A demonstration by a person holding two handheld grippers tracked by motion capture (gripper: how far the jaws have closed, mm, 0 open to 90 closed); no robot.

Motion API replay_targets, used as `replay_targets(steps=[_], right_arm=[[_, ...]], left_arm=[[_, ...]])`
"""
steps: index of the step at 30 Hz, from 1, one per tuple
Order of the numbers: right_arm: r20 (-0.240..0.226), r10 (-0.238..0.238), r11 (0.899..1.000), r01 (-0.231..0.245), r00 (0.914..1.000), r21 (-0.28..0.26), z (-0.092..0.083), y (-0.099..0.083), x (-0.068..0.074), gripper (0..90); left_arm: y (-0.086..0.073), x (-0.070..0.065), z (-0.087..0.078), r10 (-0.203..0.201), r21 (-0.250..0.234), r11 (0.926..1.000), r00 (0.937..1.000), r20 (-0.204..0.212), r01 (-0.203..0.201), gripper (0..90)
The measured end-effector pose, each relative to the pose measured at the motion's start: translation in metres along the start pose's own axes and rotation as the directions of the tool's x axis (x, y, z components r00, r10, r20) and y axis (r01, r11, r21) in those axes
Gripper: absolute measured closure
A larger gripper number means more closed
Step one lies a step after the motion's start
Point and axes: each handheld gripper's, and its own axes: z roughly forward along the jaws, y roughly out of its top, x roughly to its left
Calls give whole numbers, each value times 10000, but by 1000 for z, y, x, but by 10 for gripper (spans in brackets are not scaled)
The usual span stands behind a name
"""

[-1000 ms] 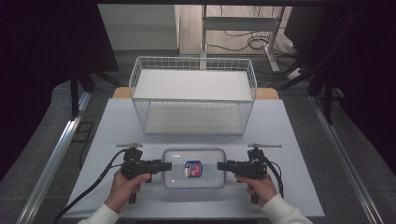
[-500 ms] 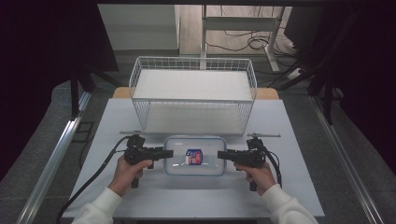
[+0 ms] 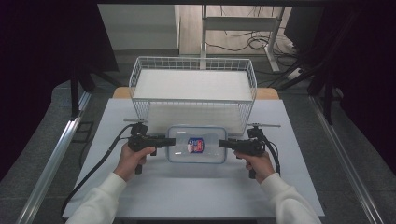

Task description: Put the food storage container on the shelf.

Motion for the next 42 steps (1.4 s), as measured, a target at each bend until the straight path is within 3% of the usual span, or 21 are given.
replay_targets(steps=[6,12,17,22,31,38,39,42], right_arm=[[116,-104,9999,105,9999,-81,7,12,-10,515],[185,-82,9997,86,9998,-226,14,16,-17,514],[181,-19,9991,26,9998,-425,21,20,-24,512],[257,73,9997,-66,9996,-246,28,19,-32,510],[282,865,9935,-841,9959,-771,36,18,-43,504],[929,790,9919,-690,9925,-1066,40,17,-41,482],[1202,571,9947,-462,9911,-920,42,16,-39,437],[1395,422,9954,-296,9893,-916,45,14,-35,414]], left_arm=[[6,14,10,-188,-91,9998,9998,85,189,473],[11,25,14,-78,-165,9998,9999,98,80,472],[14,31,20,-349,-333,9988,9994,53,351,470],[13,40,24,-185,-142,9997,9998,-6,185,464],[14,48,33,-843,-719,9939,9964,-102,833,450],[13,53,39,-1140,-914,9895,9933,-177,1119,427],[13,53,40,-1273,-876,9883,9915,-254,1246,399],[12,54,41,-1176,-918,9891,9928,-225,1151,398]])
